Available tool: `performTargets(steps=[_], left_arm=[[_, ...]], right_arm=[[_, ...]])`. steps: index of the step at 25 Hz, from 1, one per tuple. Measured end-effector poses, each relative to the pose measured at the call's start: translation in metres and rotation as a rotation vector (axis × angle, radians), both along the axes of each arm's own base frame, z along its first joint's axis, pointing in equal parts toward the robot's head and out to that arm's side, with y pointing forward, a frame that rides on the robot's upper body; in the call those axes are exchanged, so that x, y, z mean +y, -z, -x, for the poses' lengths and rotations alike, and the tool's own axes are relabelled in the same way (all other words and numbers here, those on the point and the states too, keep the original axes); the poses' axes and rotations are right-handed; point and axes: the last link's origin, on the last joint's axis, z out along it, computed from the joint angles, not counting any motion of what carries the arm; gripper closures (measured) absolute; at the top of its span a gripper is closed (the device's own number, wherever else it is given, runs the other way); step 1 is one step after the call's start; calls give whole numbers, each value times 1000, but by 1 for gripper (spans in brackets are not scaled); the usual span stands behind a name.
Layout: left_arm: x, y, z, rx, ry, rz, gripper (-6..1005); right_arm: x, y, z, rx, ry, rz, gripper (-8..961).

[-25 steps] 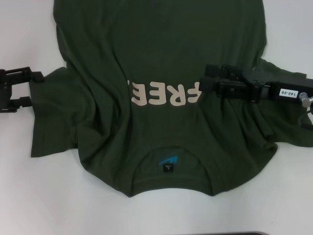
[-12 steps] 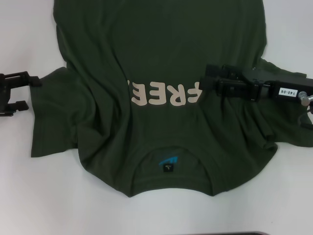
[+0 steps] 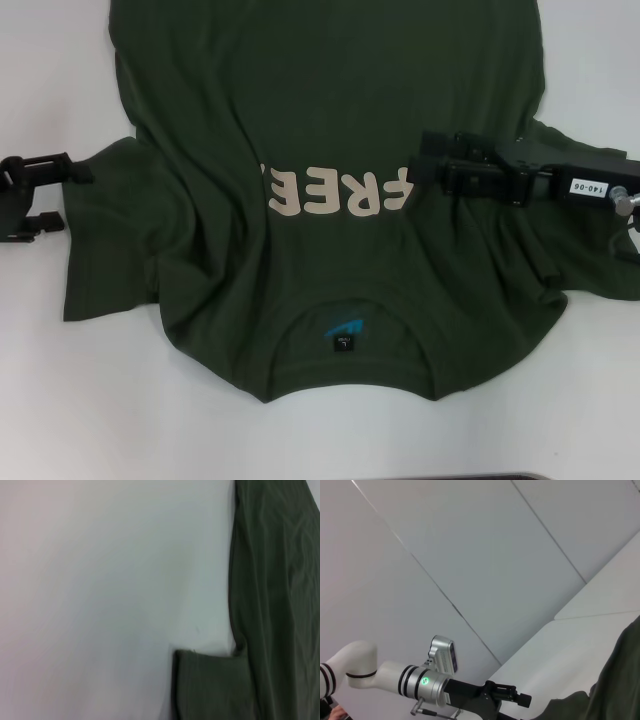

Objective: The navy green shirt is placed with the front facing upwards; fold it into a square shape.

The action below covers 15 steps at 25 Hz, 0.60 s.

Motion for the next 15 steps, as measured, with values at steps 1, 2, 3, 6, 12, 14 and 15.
performTargets(steps=[1,2,3,6,12,14,15], left_arm=[[0,1,0,-2,-1,1,126],[0,1,0,-3,-2,2,126],[0,2,0,-5,-3,2,126],[0,4,0,-10,-8,6,126],[-1,6,0,-15,-13,11,127],[-1,7,0,-17,-13,12,127],[0,8,-1,-18,-10,13,127]], right_arm=[[0,0,0,-2,2,-2,8],[1,0,0,-3,3,-3,8],[1,0,-1,-3,4,-3,8],[1,0,-1,-4,5,-4,8],[1,0,-1,-4,6,-4,9],[0,0,-1,-4,7,-4,9],[0,0,-1,-4,6,-4,9]])
